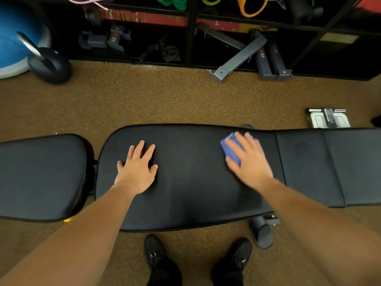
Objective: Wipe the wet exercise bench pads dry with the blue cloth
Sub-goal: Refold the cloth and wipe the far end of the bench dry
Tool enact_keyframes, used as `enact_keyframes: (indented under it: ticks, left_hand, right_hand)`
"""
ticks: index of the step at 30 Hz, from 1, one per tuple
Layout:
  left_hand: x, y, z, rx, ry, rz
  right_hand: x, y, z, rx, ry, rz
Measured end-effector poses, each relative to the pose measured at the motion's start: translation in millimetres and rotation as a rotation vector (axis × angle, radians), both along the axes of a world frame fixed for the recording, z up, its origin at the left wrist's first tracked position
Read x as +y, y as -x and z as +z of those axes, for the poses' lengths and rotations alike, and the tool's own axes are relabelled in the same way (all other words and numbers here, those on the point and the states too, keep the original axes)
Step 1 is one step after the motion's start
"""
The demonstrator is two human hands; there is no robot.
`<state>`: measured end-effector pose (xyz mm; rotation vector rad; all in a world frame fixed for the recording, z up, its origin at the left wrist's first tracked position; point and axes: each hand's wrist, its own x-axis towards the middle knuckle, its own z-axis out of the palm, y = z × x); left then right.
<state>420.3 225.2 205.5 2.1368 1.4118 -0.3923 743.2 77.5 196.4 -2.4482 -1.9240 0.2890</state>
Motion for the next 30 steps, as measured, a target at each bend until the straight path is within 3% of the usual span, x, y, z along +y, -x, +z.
enact_keyframes:
  ticks: [3,5,8,12,16,18,23,30]
  left_hand:
    - [3,27,-6,0.0,-0.013,0.063]
    - [6,48,-9,0.005,-0.015,0.089]
    - [9,78,-12,0.011,-0.011,0.115]
    - [12,99,-13,-0.059,0.024,0.147]
    - [16,105,-14,-0.084,0.009,0.121]
    - [19,110,-12,-0.1,-0.028,0.112]
    - [25,136,-10,-0.017,-0.142,0.111]
    - [29,183,-12,-0.004,-0.092,0.269]
  right_hand:
    - [68,3,3,0.093,0.116,-0.181]
    - [102,35,1,0.126,0.15,-0.131]
    - [112,104,-6,0.102,0.132,0.072]
    - [56,176,-11,0.092,0.092,0.446]
    - [-13,183,-8,0.07,0.155,0.826]
    - [-23,155,-8,0.078,0.143,0.913]
    - [22,88,-8,0.037,0.098,0.444]
    - [160,151,-20,0.106,0.114,0.037]
